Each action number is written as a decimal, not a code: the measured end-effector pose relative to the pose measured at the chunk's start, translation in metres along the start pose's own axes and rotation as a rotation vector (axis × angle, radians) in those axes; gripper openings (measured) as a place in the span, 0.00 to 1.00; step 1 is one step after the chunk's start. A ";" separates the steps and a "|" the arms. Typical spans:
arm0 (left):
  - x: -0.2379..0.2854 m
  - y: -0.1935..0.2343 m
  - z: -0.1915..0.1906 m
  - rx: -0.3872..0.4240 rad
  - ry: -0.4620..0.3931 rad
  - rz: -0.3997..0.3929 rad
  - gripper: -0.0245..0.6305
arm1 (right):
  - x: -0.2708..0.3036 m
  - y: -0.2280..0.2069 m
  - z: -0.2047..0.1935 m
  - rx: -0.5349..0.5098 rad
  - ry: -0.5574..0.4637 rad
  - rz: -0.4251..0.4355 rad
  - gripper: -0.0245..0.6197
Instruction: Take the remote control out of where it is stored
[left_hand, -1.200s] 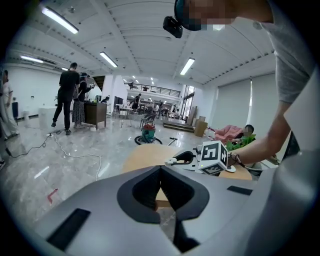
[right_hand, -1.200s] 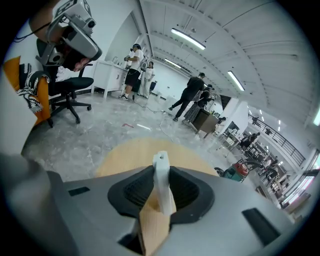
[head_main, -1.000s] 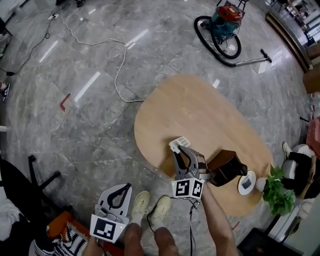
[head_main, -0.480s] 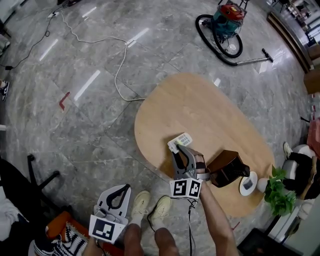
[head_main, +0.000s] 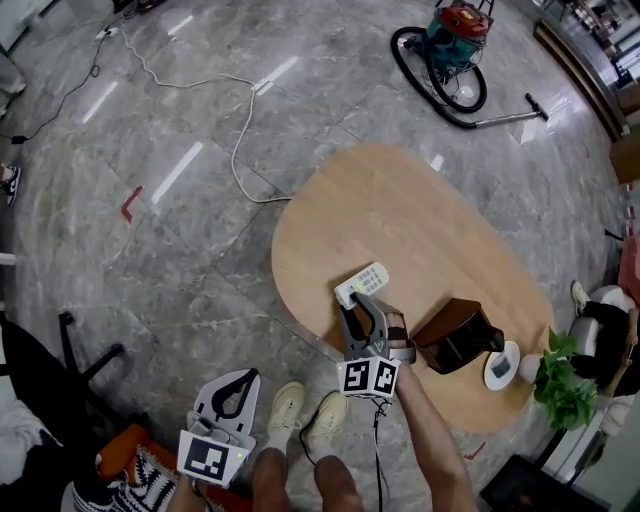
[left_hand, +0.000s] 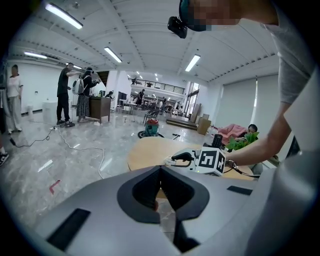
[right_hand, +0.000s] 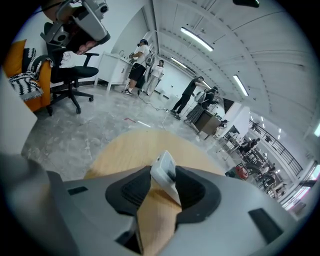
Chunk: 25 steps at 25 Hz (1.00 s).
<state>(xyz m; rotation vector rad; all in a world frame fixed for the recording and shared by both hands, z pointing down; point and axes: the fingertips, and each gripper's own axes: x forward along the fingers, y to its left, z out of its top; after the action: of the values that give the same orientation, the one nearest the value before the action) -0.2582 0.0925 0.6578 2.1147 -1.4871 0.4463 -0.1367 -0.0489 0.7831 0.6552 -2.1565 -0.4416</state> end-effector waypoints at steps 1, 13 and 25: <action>0.000 0.001 0.000 -0.001 0.002 0.003 0.04 | 0.001 0.002 -0.002 0.010 0.005 0.012 0.25; -0.005 -0.002 0.010 0.011 -0.006 0.005 0.05 | -0.008 0.004 -0.008 0.121 0.039 0.054 0.26; -0.023 -0.024 0.066 0.062 -0.059 -0.012 0.05 | -0.064 -0.060 0.034 0.300 -0.008 0.015 0.26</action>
<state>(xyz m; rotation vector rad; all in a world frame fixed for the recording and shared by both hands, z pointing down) -0.2453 0.0780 0.5865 2.2015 -1.5104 0.4352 -0.1121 -0.0568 0.6923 0.8016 -2.2552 -0.1115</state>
